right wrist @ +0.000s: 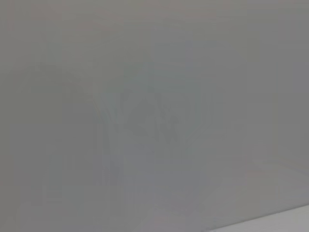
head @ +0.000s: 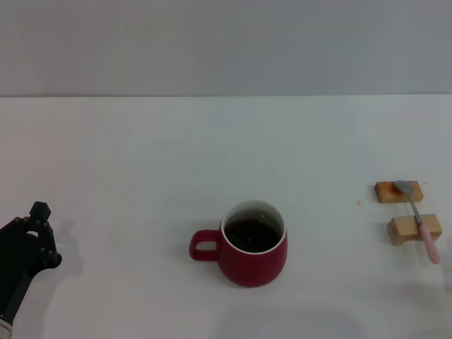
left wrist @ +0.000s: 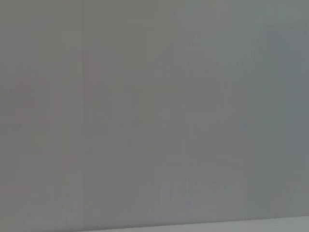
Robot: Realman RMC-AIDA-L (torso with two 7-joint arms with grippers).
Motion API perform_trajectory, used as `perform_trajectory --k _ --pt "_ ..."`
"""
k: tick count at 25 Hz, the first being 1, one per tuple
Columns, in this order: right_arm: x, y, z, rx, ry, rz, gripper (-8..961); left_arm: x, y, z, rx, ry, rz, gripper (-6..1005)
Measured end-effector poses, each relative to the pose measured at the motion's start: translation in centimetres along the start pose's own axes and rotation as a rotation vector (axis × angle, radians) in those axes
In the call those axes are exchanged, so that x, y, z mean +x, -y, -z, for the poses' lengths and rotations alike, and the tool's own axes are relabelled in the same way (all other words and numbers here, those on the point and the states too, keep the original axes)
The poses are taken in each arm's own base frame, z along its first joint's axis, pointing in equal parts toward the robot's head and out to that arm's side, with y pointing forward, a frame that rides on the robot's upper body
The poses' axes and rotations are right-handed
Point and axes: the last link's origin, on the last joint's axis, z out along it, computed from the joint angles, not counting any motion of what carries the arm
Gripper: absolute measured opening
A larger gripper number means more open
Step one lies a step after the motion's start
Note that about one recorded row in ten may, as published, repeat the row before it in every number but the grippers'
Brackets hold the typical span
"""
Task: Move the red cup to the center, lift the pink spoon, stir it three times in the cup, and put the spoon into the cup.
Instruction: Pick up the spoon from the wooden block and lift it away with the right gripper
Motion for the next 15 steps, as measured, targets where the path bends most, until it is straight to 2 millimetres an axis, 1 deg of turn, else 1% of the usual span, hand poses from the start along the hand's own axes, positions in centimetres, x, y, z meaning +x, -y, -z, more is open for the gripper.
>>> perform_trajectory --k 4,10,15 --pt "0.1 -0.1 0.1 -0.008 -0.010 -0.001 574 0.0 0.0 0.0 -0.001 0.001 0.000 5" --pt "1.1 -0.7 0.1 -0.040 -0.077 -0.011 576 0.0 0.0 0.0 -0.005 0.002 -0.002 5" --pt "1.2 -0.9 0.0 -0.046 -0.089 -0.014 577 -0.1 0.0 0.0 -0.007 0.004 -0.005 5"
